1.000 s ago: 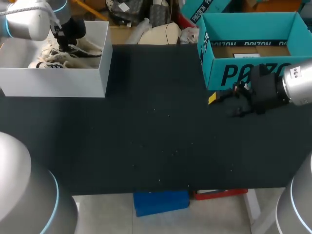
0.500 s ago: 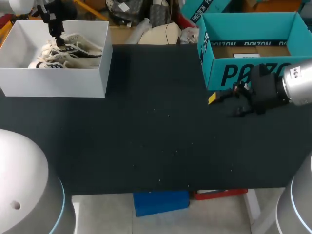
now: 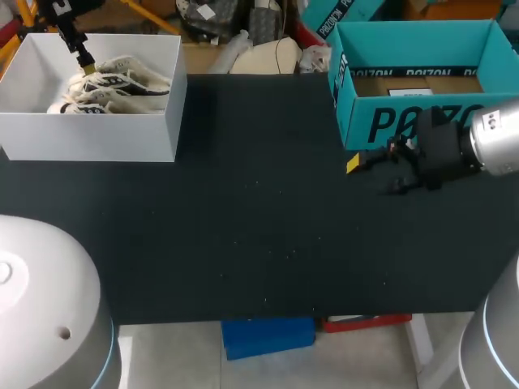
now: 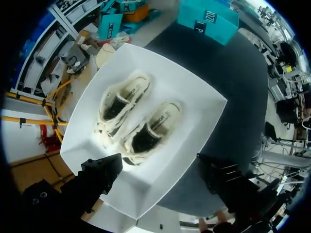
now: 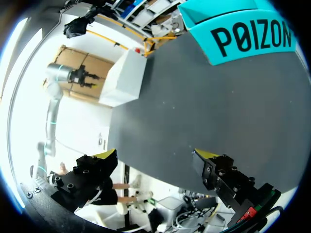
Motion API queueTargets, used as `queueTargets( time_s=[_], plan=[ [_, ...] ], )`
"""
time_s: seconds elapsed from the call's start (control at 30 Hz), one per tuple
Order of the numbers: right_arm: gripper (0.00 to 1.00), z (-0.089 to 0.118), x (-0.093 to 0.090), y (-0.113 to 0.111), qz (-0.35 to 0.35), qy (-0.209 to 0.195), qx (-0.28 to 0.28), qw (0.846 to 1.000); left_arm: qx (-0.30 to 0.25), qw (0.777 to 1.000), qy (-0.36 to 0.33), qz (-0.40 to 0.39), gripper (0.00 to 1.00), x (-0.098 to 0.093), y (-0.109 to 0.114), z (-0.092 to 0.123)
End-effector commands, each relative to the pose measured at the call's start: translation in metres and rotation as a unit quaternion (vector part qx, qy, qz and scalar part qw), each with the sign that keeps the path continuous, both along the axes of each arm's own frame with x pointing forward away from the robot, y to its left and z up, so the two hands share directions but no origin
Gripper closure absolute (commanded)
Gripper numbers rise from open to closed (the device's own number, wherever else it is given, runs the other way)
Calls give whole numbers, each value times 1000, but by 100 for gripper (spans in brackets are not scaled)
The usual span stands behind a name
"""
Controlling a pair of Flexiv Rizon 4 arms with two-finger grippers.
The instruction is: Take the shoe out of the shoebox, open the shoe tongue, remove and reinsert the insole, then place the shoe into the shoebox
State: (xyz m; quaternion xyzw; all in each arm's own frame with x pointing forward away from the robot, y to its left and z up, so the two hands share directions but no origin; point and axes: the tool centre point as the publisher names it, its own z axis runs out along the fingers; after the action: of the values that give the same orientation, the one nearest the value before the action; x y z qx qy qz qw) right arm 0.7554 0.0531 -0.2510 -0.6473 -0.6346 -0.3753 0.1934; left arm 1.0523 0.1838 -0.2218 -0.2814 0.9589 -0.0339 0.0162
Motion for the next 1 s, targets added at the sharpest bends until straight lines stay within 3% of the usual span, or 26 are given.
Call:
queueTargets(
  time_s=[0.03,0.07,0.17,0.33,0.47,0.67,0.8,1.0],
  plan=[
    [0,24,9,-26,25,-9,-73,997,13,1000,-21,8,0,-39,-9,-3],
    [0,35,13,-38,48,-1,-125,991,17,1000,-17,11,0,-44,-11,-7],
    [0,61,23,-57,77,-14,-169,983,19,1000,-10,16,0,-60,-17,-12],
    [0,84,32,-78,133,0,-231,964,18,999,10,41,0,-83,-27,-24],
    [0,88,35,-85,173,7,-265,949,15,997,20,66,0,-97,-34,-30],
    [0,79,37,-100,205,31,-335,919,14,994,36,100,0,-112,-42,-40],
    [0,70,38,-116,183,44,-350,918,16,992,44,117,0,-120,-49,-46],
    [0,59,44,-136,121,57,-324,937,17,990,49,129,0,-128,-60,-50]
  ],
)
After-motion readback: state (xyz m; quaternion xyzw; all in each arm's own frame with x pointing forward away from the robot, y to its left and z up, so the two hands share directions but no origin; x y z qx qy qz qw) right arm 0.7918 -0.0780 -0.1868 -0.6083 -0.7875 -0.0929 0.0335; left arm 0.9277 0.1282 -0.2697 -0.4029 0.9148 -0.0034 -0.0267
